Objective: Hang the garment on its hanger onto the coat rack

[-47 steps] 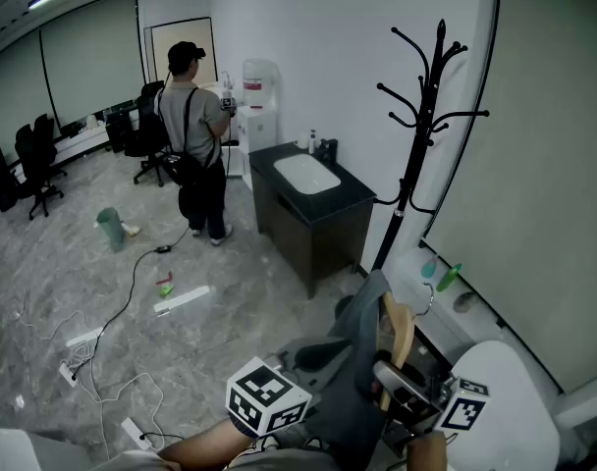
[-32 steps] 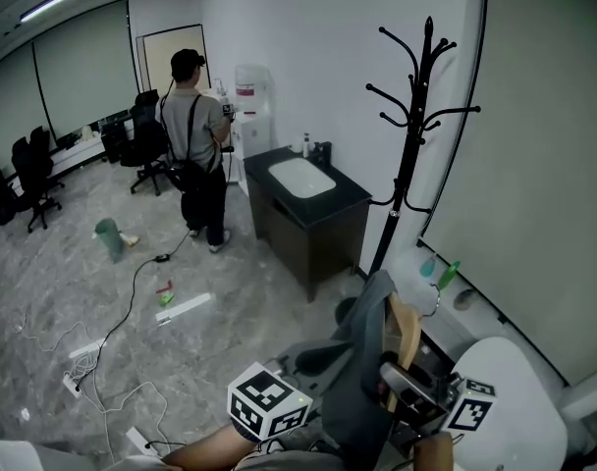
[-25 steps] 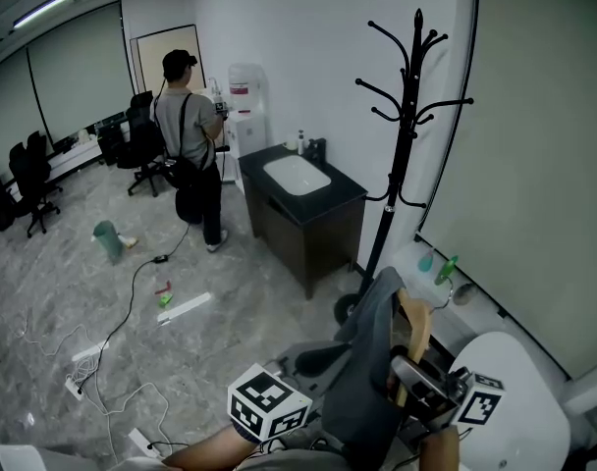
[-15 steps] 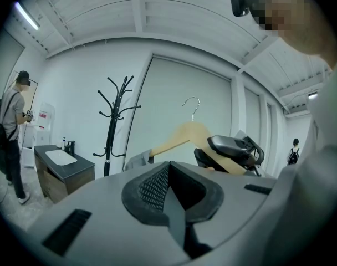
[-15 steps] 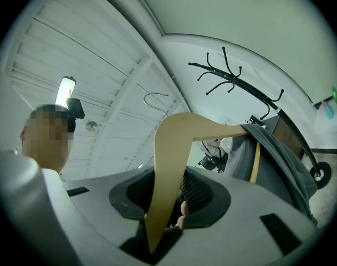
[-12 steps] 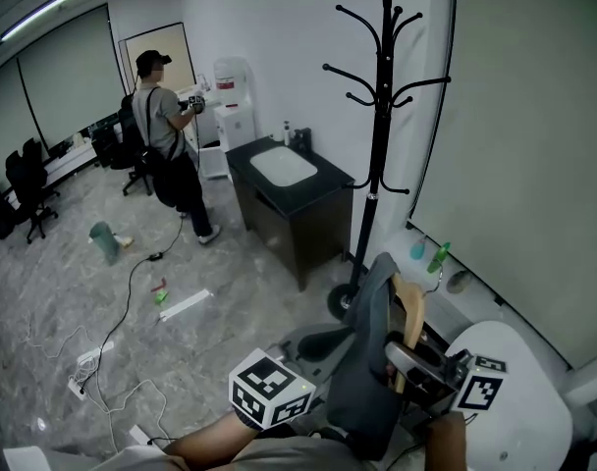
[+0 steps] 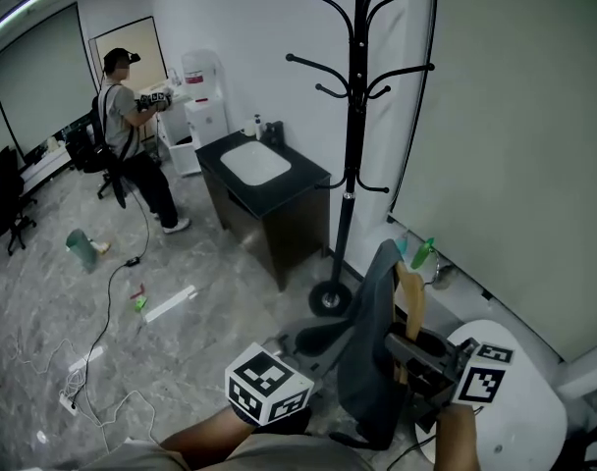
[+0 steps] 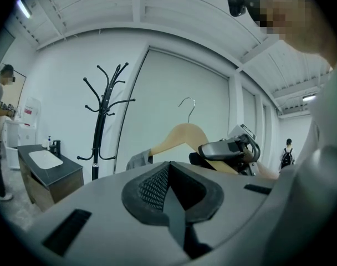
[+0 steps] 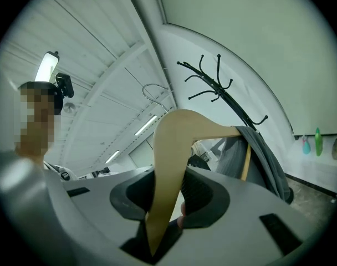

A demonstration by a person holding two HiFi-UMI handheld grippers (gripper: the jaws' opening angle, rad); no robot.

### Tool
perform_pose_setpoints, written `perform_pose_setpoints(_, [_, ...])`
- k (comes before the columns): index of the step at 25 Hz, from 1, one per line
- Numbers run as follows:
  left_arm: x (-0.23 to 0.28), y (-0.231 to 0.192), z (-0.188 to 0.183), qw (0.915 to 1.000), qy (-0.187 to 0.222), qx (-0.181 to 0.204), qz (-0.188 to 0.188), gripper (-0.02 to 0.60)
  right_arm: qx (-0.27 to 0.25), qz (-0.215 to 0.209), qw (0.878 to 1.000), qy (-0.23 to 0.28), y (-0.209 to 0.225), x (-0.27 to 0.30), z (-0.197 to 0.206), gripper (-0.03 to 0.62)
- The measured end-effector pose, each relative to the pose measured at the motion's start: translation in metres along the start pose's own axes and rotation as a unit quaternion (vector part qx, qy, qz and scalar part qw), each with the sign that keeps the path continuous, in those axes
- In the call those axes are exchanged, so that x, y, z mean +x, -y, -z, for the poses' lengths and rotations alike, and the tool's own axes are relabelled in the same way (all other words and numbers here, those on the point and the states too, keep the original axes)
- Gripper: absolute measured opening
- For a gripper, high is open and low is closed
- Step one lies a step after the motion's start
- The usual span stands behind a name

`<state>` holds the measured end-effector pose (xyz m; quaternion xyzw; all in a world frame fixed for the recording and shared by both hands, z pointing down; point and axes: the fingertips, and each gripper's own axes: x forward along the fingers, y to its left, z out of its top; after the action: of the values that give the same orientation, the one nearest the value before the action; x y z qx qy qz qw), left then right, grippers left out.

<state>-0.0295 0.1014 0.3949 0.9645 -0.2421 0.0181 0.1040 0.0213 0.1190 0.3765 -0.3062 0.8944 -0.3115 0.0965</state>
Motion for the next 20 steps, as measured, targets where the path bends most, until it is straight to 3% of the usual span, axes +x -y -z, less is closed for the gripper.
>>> perform_pose_setpoints(6, [0.062, -0.061, -0.016, 0.9993, 0.001, -0.005, 0.037, 0.006, -0.009, 0.047, 0.999, -0.013, 0.066, 0.024, -0.043, 0.121])
perform_pose_setpoints(12, [0.121, -0.119, -0.049, 0.9973, 0.004, 0.016, 0.071, 0.005, -0.018, 0.077, 0.997, -0.015, 0.121, 0.041, -0.104, 0.121])
perform_pose_setpoints(20, [0.182, -0.188, -0.087, 0.9964, 0.013, 0.047, 0.069, 0.005, -0.031, 0.09, 0.995, -0.043, 0.198, 0.06, -0.168, 0.115])
